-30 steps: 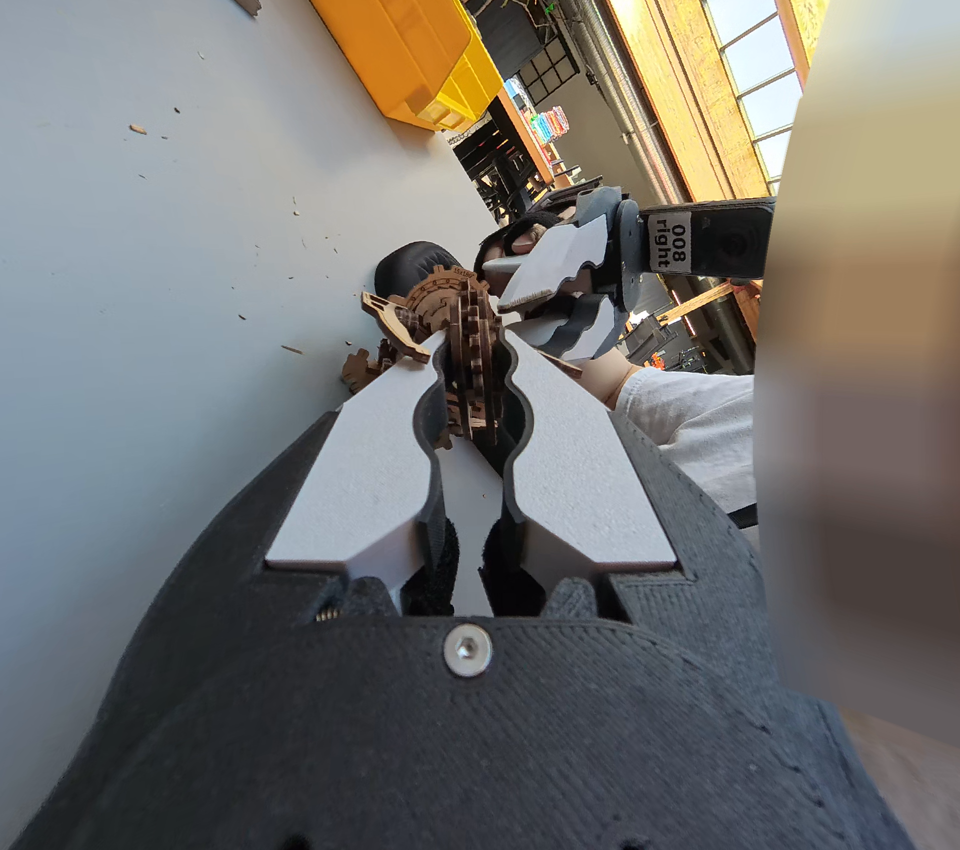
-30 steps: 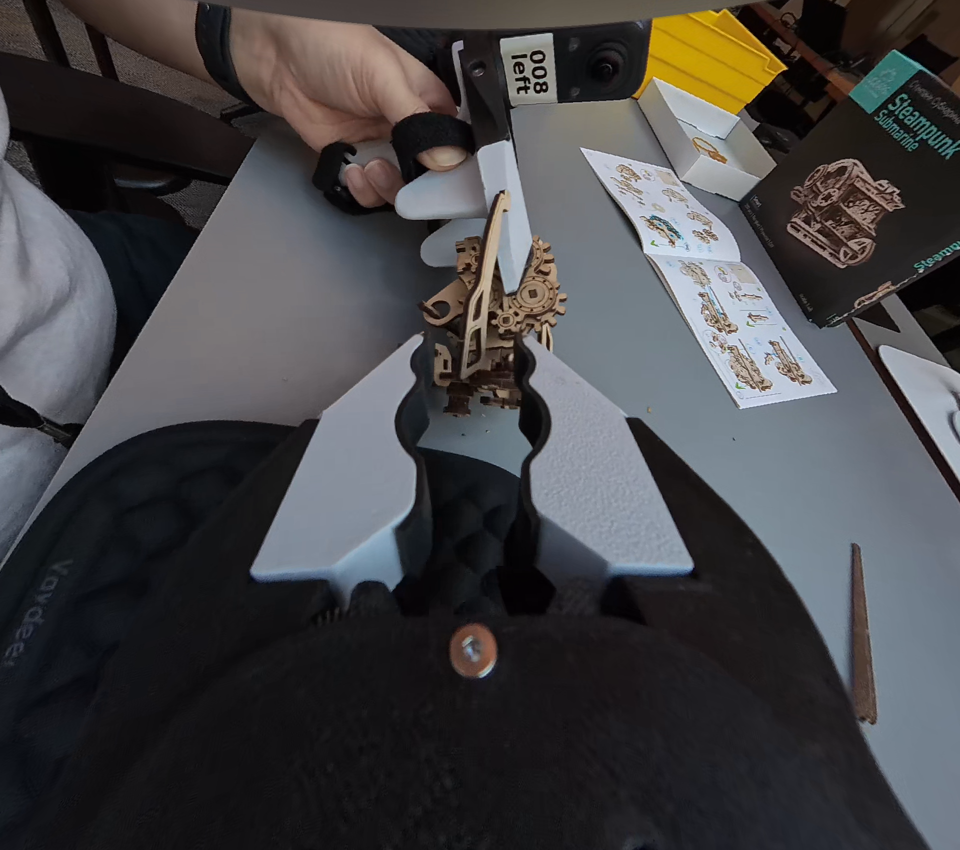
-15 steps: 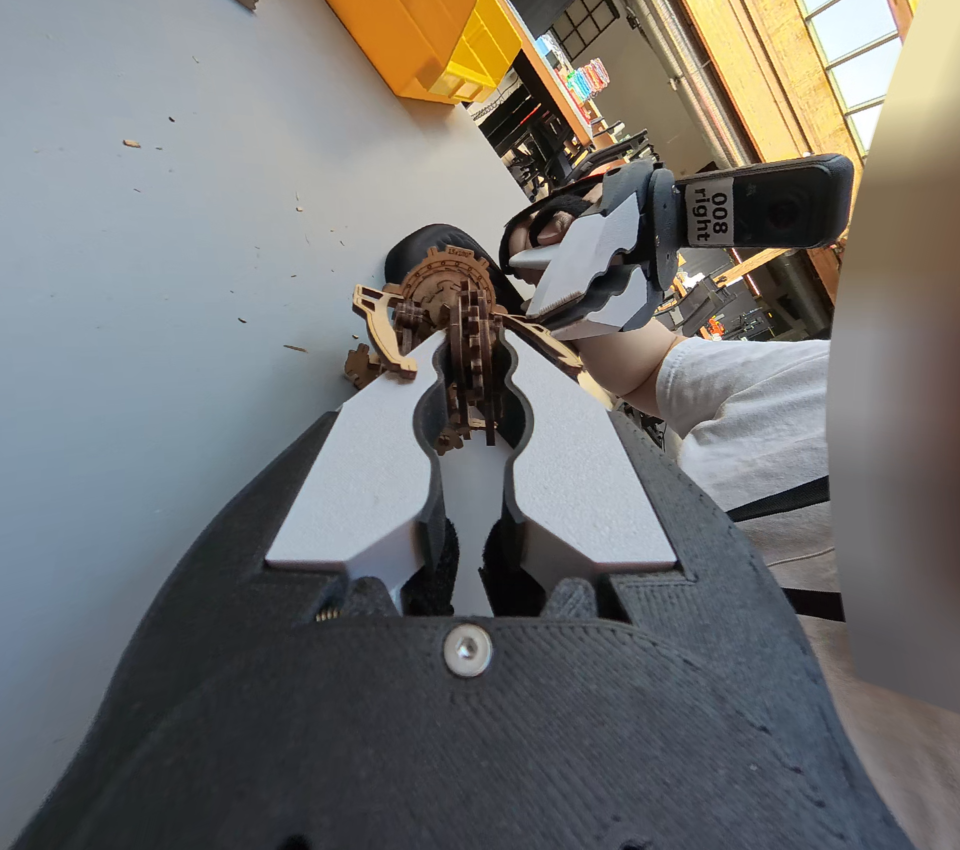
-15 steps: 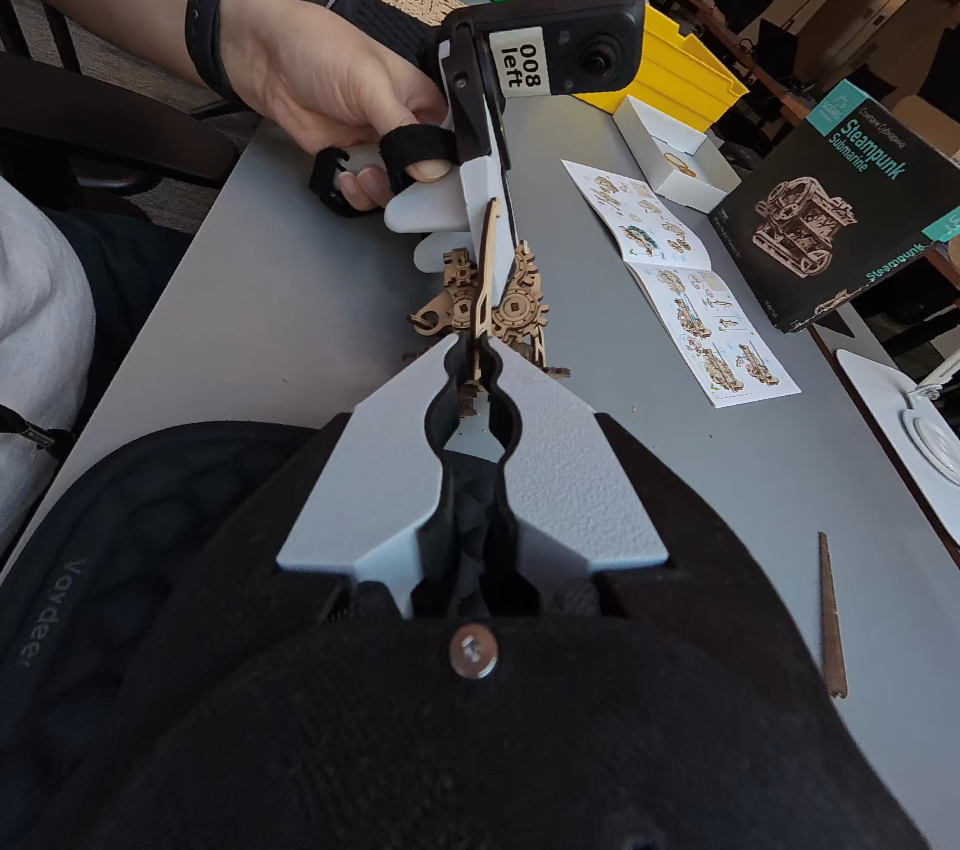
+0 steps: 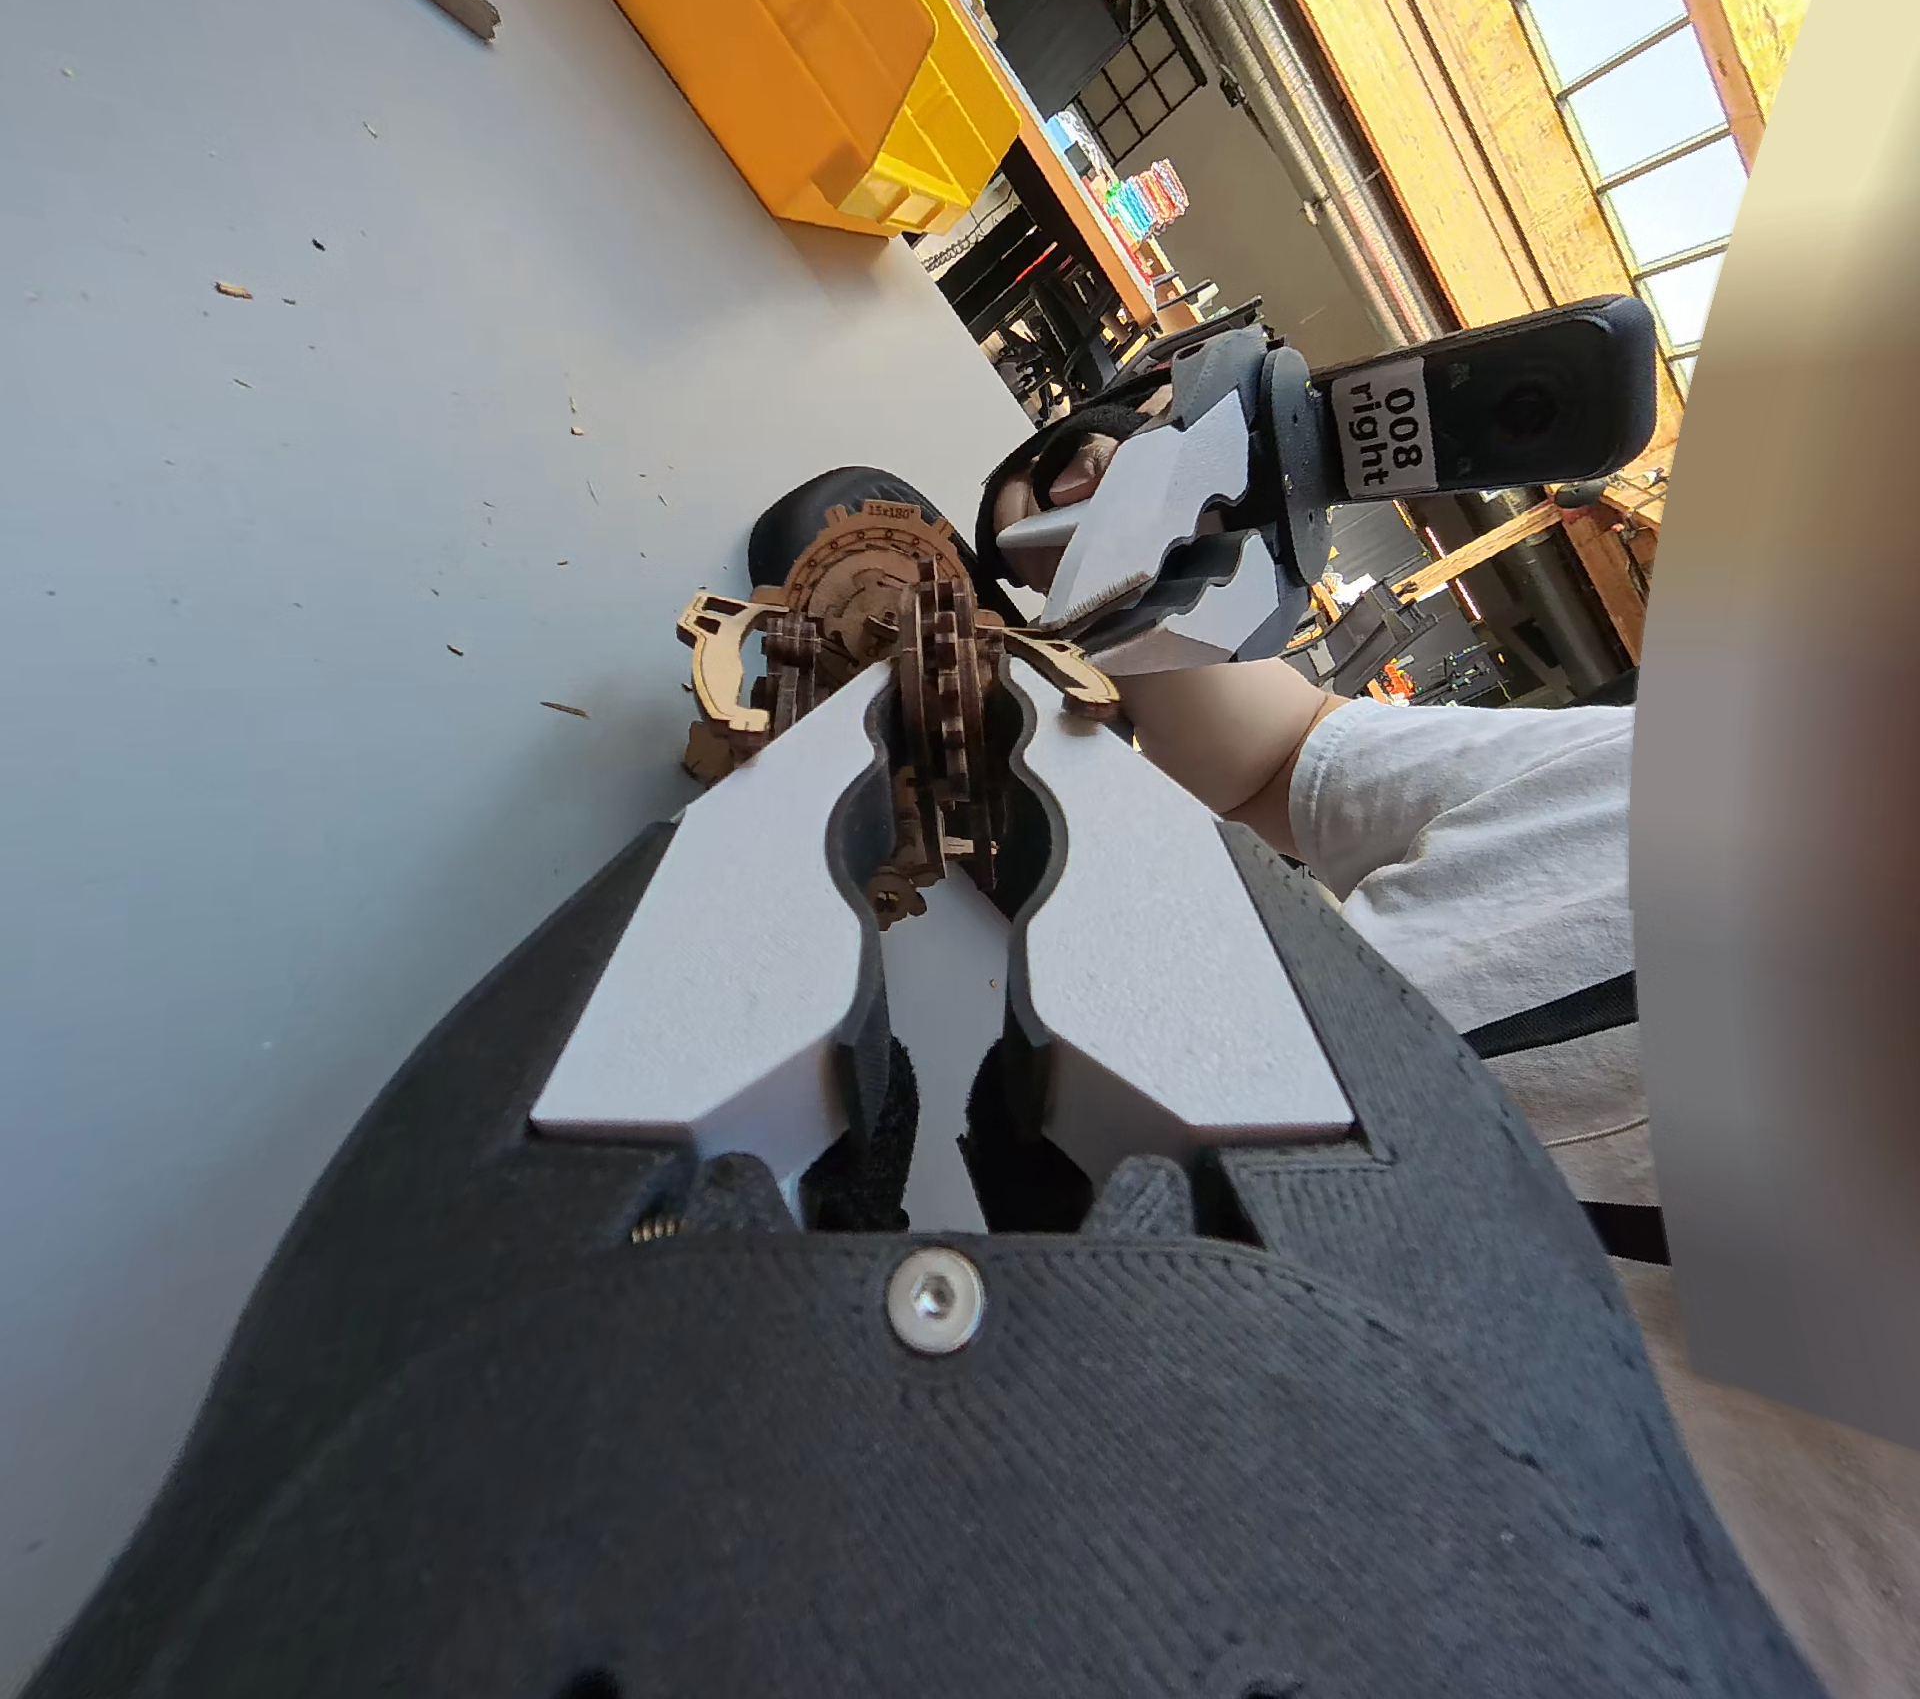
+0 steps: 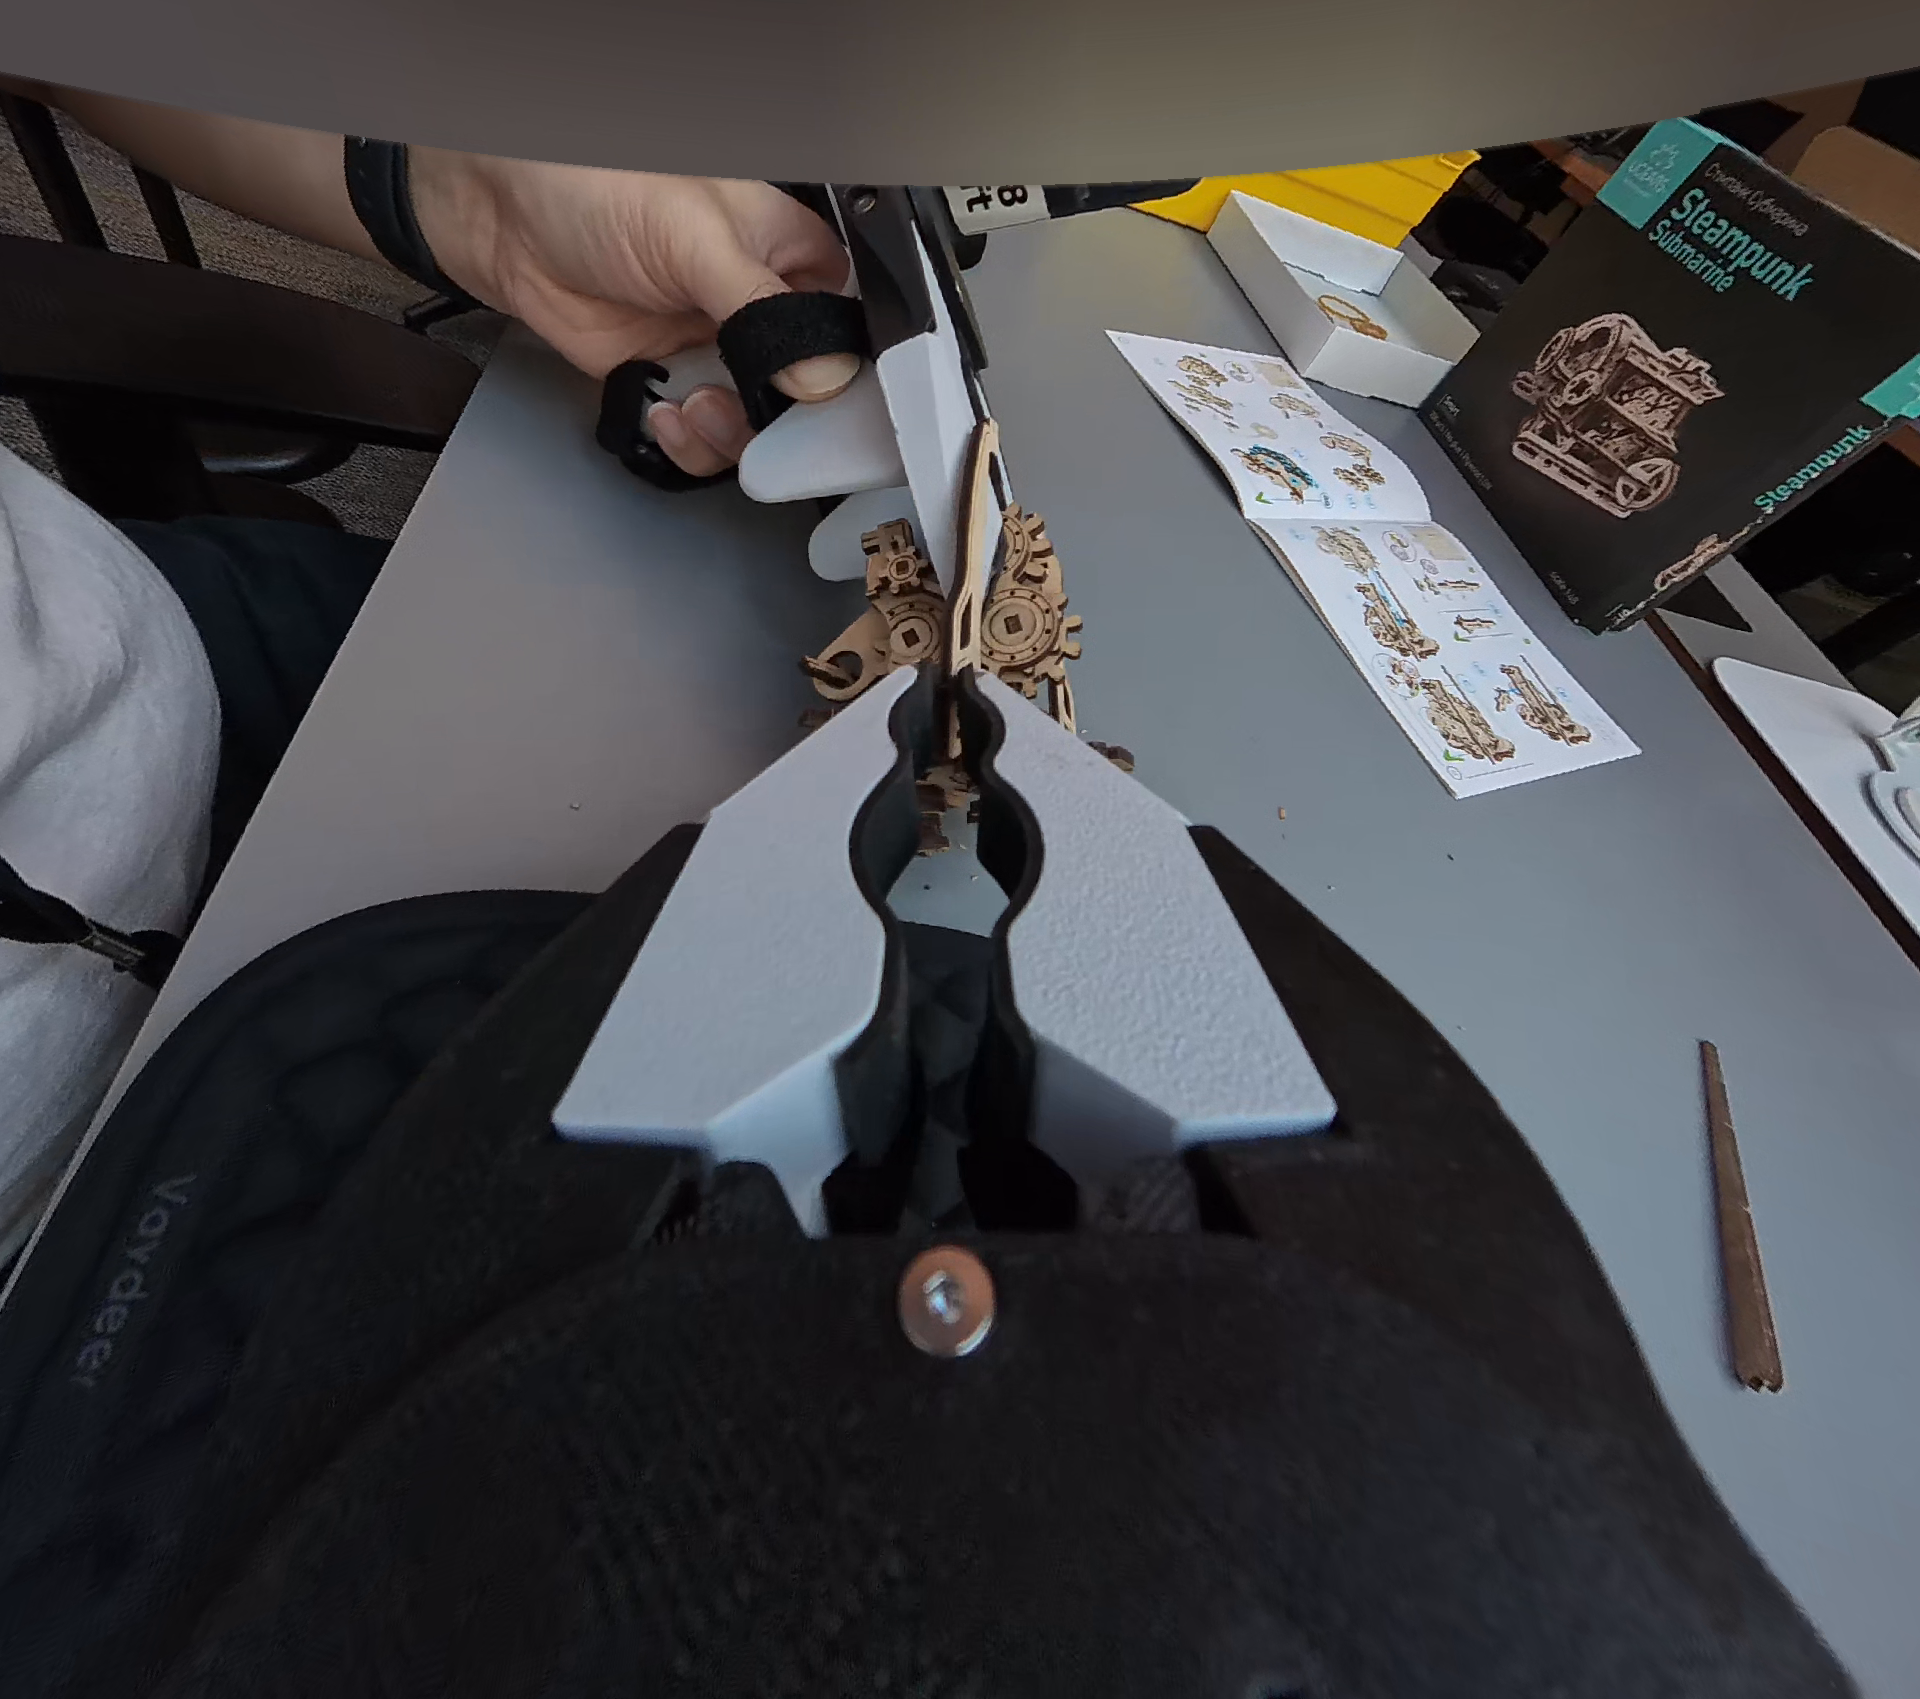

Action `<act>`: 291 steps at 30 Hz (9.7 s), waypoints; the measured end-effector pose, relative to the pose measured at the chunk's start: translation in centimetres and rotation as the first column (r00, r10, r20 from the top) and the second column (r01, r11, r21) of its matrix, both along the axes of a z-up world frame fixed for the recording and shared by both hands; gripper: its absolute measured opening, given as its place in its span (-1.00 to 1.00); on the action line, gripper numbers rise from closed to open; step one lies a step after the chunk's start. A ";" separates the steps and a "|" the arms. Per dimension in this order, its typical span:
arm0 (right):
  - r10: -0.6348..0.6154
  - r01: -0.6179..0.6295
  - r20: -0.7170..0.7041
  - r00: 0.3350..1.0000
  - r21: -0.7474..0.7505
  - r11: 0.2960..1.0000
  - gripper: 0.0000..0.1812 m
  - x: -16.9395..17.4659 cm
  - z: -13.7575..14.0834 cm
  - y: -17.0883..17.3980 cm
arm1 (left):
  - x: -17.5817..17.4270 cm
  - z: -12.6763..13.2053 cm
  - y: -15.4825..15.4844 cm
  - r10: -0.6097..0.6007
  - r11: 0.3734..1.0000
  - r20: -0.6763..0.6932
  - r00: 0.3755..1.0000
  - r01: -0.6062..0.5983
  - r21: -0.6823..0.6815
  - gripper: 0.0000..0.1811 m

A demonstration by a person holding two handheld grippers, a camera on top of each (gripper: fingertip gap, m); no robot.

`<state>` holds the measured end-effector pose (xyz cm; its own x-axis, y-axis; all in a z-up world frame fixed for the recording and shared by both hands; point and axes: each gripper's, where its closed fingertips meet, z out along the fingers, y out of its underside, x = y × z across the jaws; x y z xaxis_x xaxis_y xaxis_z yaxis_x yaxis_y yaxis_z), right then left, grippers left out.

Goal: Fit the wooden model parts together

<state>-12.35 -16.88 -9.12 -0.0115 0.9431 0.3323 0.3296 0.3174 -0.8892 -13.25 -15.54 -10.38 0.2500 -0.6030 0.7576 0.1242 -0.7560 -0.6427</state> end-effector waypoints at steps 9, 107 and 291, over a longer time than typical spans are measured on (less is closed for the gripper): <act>0.057 -0.069 0.083 0.995 0.148 0.987 -0.72 0.1 -1.6 -1.1 | 0.5 -0.4 -0.4 -0.022 1.000 -0.040 0.999 0.022 0.016 -0.86; -0.005 -0.044 0.122 0.993 0.395 0.917 -0.52 -0.3 -1.9 0.0 | 0.9 -0.8 -1.7 -0.264 0.926 -0.309 0.914 0.330 0.185 -0.85; -0.030 -0.047 0.220 0.975 0.336 0.941 -0.47 -1.1 -2.6 2.2 | 0.6 -0.6 0.5 -0.247 0.961 -0.219 0.944 0.268 0.069 -0.85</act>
